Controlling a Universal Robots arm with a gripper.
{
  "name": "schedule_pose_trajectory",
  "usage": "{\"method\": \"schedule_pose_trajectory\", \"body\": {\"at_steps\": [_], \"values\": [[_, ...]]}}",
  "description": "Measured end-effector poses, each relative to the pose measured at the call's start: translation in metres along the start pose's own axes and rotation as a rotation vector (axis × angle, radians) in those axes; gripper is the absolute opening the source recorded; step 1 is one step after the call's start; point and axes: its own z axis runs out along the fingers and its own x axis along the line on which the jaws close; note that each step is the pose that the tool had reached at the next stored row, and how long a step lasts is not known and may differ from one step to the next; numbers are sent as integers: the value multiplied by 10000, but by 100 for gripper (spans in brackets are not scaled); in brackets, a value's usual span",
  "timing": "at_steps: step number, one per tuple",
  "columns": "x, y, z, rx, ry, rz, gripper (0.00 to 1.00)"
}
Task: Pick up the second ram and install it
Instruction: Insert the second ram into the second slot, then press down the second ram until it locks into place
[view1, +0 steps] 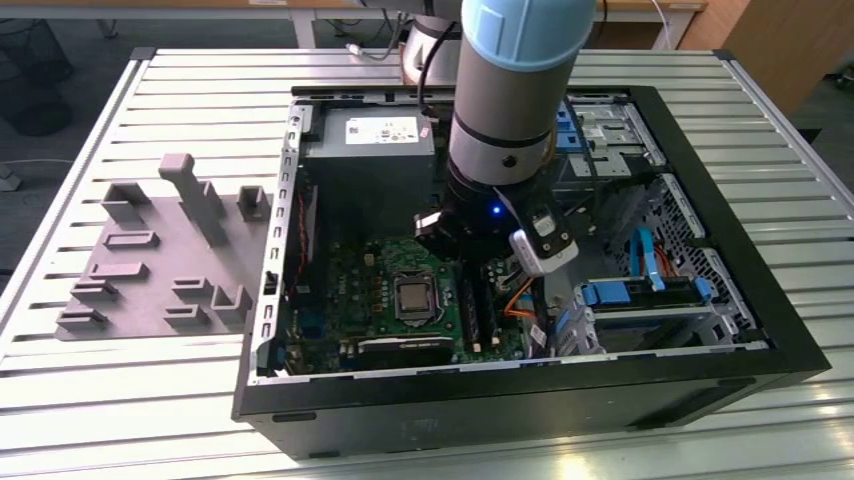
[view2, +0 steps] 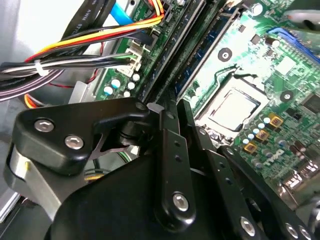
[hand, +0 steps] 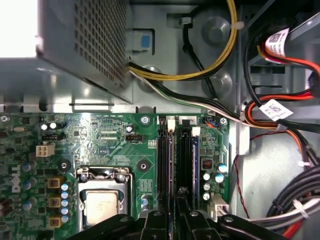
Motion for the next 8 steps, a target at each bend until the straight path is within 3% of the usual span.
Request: {"method": "schedule_pose_trajectory", "body": {"at_steps": [4,5,8], "values": [[0,0,-82,2,23,0,20],[0,0,-82,0,24,0,13],[0,0,-84,-1,26,0,11]]}}
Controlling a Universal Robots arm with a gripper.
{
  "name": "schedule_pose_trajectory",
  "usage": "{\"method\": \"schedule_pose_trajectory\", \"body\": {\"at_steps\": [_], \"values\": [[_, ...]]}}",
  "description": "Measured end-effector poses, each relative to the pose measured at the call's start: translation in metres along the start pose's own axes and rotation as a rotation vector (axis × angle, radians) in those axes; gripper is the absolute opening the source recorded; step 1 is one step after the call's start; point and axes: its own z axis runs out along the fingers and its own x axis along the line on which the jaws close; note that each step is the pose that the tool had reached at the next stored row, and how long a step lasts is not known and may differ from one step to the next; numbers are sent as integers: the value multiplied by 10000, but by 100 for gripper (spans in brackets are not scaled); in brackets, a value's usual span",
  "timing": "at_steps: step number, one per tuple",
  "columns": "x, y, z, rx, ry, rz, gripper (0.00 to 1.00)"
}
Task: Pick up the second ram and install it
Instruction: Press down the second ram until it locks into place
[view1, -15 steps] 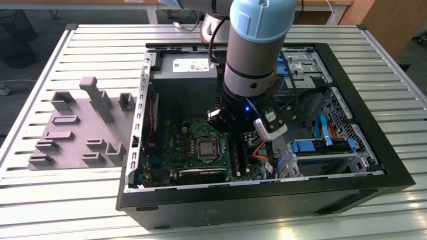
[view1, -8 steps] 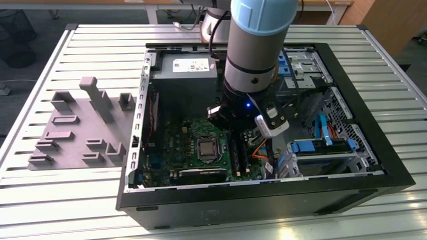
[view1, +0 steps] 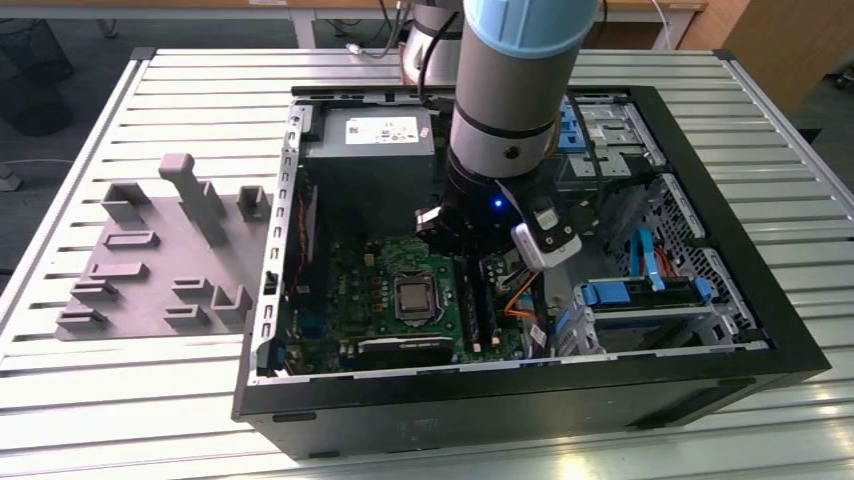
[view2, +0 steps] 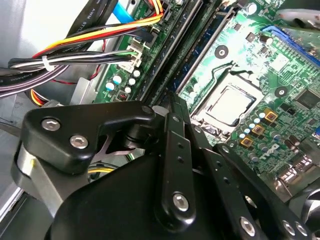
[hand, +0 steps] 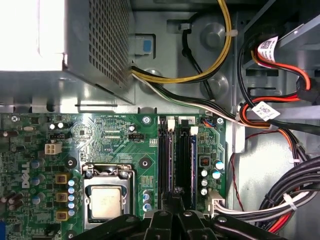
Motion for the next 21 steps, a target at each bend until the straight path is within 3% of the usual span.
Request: {"method": "schedule_pose_trajectory", "body": {"at_steps": [21], "values": [[0,-1,131,10,6,0,11]]}}
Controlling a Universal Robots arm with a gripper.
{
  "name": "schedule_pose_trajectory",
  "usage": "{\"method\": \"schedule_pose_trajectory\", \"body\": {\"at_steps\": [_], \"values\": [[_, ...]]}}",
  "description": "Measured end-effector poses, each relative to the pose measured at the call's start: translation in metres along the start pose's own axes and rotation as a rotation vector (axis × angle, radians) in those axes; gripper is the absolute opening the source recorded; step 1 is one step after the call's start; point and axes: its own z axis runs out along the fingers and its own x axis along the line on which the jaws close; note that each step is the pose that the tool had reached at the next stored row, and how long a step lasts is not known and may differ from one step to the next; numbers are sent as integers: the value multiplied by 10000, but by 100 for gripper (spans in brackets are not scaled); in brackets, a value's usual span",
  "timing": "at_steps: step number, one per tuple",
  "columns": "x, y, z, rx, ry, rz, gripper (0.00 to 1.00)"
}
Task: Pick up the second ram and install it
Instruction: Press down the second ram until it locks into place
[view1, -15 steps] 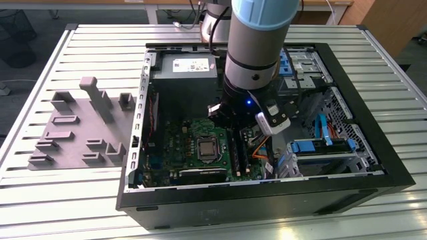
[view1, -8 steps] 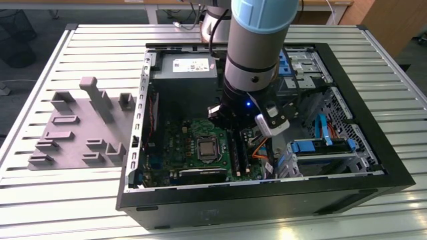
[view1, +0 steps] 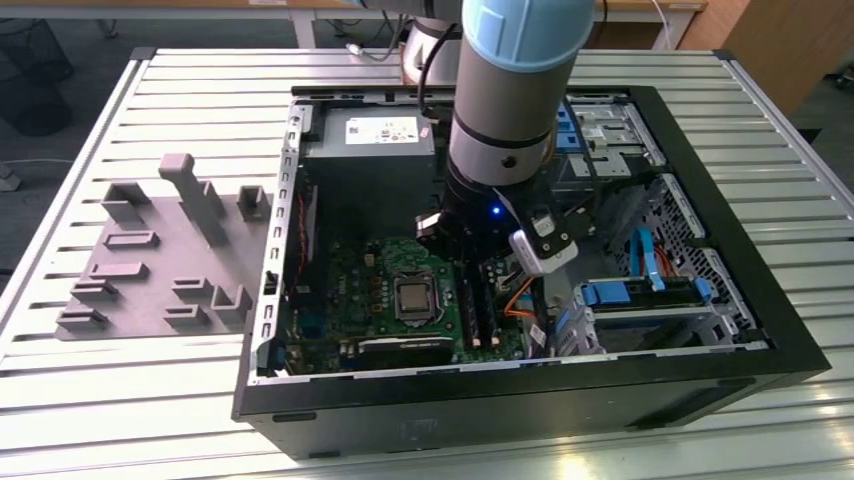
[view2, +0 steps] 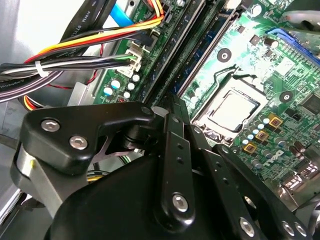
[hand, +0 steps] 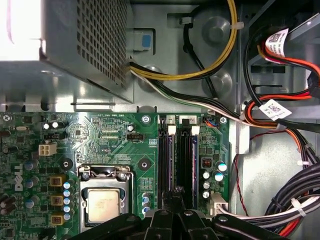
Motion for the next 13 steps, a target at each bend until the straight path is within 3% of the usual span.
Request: {"method": "schedule_pose_trajectory", "body": {"at_steps": [4,9,13], "values": [[-1,7,-55,-45,-13,0,11],[1,1,-182,-14,-4,0,11],[1,1,-195,-13,-4,-1,11]]}}
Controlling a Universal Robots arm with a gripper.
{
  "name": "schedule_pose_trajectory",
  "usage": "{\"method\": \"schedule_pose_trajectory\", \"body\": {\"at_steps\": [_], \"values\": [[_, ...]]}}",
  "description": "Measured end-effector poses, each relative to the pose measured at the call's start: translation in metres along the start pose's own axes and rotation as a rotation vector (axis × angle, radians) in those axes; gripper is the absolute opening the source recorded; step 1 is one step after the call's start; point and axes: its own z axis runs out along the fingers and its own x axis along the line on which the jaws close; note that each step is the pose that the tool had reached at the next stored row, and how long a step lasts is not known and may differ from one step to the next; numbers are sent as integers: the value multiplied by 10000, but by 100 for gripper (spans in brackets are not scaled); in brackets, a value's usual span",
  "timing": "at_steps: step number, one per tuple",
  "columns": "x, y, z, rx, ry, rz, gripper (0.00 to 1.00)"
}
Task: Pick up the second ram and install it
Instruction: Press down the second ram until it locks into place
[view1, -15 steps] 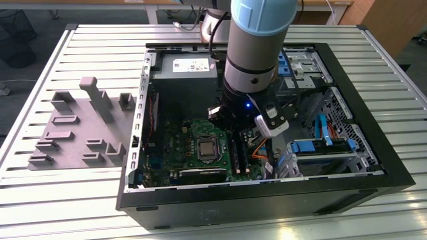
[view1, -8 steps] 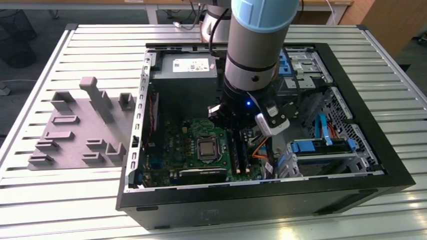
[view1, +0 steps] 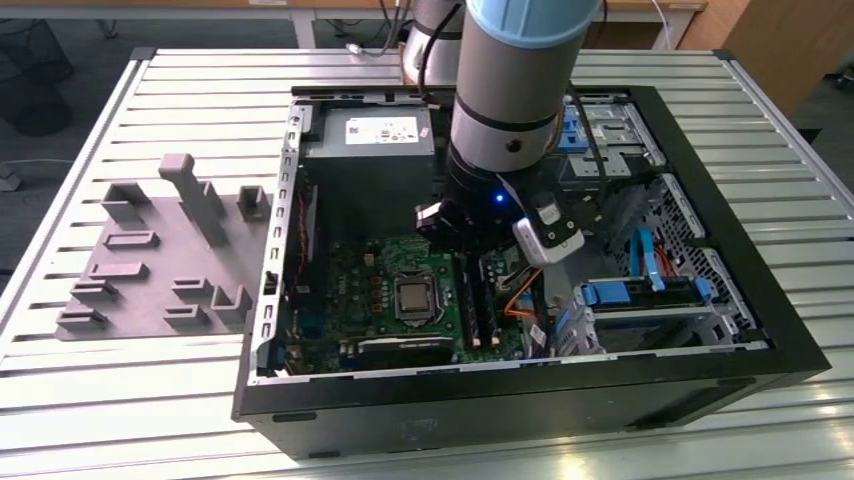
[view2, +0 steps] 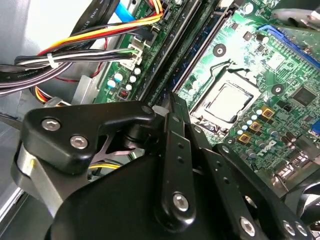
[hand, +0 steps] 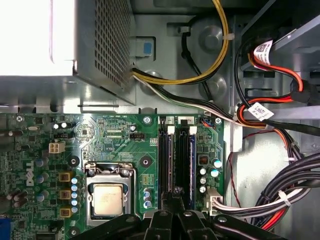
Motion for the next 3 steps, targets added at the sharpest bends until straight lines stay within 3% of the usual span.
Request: {"method": "schedule_pose_trajectory", "body": {"at_steps": [3], "values": [[0,0,-1,-1,0,0,11]]}}
